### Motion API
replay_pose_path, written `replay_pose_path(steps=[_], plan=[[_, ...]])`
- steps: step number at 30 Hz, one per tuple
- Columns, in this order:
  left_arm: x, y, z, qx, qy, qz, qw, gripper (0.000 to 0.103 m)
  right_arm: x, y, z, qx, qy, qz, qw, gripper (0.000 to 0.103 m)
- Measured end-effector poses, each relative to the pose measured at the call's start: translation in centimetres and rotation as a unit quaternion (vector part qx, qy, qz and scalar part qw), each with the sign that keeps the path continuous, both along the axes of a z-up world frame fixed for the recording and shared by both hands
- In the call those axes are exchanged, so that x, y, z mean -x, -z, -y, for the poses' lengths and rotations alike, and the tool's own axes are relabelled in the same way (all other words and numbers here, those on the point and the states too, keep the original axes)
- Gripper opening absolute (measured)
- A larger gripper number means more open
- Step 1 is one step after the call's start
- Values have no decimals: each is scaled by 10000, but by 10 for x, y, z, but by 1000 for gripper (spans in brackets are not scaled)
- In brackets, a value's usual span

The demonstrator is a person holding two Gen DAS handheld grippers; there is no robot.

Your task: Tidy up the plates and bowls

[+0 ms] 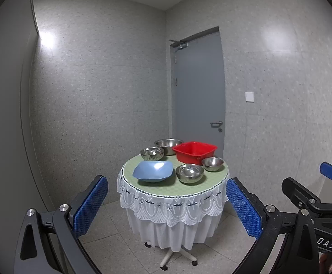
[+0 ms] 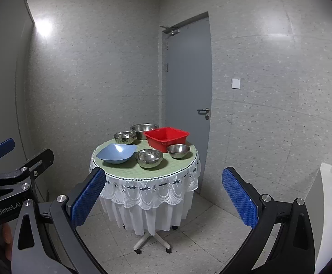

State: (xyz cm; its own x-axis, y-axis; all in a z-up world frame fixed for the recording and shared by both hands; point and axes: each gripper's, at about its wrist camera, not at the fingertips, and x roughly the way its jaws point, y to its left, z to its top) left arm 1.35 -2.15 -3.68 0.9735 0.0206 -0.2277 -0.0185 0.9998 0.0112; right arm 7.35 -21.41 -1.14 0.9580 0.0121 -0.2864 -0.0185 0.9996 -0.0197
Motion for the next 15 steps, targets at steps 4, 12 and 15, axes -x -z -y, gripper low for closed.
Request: replay_pose_path(steps=[4, 12, 15], plan=[[1, 1, 0, -2, 4, -5, 10000, 102, 1, 1, 0, -7, 64, 31, 10000, 103], [-1, 2, 0, -45, -3, -7, 10000, 102, 3, 3, 1, -7, 105, 66, 9999, 103], [0, 2, 1, -58, -12, 9, 10000, 102, 3, 2, 1, -4, 104, 62, 9999, 103]])
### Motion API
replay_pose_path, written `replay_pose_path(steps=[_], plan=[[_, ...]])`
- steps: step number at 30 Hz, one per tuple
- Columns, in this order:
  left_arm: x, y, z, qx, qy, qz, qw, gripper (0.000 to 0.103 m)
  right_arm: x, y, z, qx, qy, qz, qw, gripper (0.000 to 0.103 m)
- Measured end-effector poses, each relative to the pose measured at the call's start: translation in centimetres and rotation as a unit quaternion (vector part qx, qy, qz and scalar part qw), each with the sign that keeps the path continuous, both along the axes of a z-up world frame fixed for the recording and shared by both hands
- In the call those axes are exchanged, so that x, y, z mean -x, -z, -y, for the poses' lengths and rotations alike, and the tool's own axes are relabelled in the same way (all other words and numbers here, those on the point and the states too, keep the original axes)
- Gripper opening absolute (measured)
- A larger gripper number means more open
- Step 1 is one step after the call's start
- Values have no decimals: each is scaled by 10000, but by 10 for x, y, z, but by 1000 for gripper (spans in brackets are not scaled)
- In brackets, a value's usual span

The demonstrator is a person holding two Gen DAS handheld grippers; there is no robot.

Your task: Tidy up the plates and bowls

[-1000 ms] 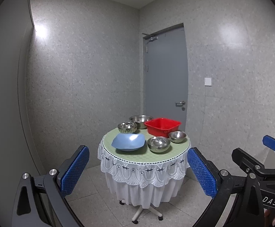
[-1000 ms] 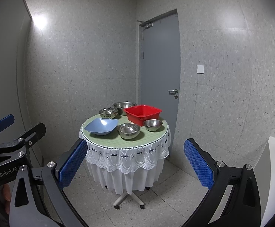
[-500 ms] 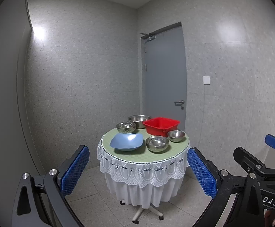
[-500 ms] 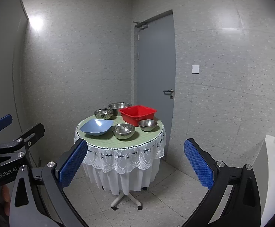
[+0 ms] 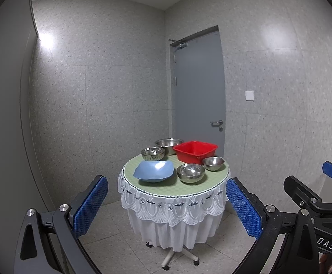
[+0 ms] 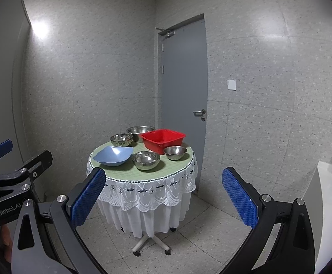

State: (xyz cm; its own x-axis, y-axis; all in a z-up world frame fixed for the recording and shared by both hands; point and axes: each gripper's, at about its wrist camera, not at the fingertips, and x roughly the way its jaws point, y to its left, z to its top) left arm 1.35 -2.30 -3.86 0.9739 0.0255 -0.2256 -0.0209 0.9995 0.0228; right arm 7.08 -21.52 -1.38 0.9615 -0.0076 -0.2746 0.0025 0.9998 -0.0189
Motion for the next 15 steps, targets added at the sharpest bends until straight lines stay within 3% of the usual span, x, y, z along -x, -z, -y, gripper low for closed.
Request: replay_pose_path(steps=[15], plan=[[-2, 2, 0, 17, -40, -7, 10000, 102, -4, -1, -5, 2, -2, 20, 10000, 103]])
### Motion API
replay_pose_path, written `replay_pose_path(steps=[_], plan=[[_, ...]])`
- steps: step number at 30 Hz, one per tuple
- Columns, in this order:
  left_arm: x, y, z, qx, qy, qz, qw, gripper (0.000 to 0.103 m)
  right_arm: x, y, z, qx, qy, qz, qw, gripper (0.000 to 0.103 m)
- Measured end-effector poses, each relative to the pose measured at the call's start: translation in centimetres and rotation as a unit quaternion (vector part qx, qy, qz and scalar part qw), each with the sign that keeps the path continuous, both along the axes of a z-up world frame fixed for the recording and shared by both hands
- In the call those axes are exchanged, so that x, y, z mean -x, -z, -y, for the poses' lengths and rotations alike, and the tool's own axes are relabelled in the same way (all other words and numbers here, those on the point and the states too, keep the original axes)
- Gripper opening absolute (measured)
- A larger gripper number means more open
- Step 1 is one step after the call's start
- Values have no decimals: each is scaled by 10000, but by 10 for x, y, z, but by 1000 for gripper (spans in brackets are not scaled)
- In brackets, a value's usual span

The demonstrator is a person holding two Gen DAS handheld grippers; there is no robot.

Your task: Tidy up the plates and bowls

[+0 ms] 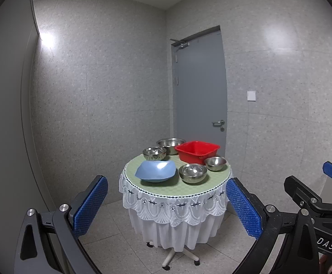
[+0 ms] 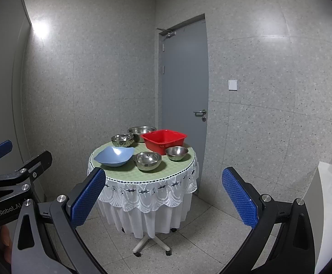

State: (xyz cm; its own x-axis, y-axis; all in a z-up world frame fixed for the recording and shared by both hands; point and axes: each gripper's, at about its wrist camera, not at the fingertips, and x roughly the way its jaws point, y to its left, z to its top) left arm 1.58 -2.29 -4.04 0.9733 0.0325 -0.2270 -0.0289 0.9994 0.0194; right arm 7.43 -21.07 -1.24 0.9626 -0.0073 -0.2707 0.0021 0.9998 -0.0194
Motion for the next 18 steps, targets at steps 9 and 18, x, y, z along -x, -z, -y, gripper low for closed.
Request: replay_pose_path(steps=[9, 18], plan=[[-6, -2, -2, -6, 15, -25, 10000, 102, -2, 0, -2, 2, 7, -6, 10000, 103], [-12, -10, -3, -13, 2, -95, 10000, 102, -13, -6, -1, 1, -7, -101, 9999, 103]])
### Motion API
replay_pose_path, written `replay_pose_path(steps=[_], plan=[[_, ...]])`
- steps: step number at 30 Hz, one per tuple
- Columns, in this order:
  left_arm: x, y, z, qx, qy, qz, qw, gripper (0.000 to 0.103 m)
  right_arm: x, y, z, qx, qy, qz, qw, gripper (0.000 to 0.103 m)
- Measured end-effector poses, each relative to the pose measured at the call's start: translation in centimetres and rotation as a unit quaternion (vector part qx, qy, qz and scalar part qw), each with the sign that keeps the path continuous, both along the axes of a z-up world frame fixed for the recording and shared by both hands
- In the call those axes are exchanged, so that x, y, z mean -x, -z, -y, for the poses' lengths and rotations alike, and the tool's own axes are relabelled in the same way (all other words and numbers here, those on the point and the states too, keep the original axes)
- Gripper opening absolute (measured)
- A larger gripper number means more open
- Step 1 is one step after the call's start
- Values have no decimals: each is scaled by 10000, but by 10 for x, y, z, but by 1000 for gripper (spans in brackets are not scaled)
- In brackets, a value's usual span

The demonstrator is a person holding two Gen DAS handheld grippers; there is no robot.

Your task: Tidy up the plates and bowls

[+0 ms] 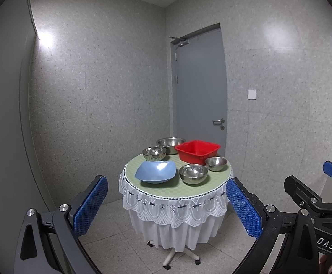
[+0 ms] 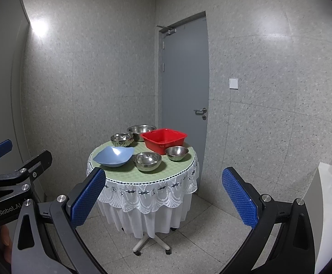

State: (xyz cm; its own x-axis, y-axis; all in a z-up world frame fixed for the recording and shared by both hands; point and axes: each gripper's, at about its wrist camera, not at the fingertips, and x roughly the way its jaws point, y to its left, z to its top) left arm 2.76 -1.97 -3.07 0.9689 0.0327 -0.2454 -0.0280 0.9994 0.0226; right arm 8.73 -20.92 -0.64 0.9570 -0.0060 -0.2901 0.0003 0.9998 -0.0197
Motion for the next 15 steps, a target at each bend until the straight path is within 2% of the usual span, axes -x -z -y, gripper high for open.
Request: replay_pose_path(steps=[15], plan=[[-32, -22, 6, -1, -13, -229, 9997, 102, -30, -10, 5, -38, 14, -240, 9997, 103]])
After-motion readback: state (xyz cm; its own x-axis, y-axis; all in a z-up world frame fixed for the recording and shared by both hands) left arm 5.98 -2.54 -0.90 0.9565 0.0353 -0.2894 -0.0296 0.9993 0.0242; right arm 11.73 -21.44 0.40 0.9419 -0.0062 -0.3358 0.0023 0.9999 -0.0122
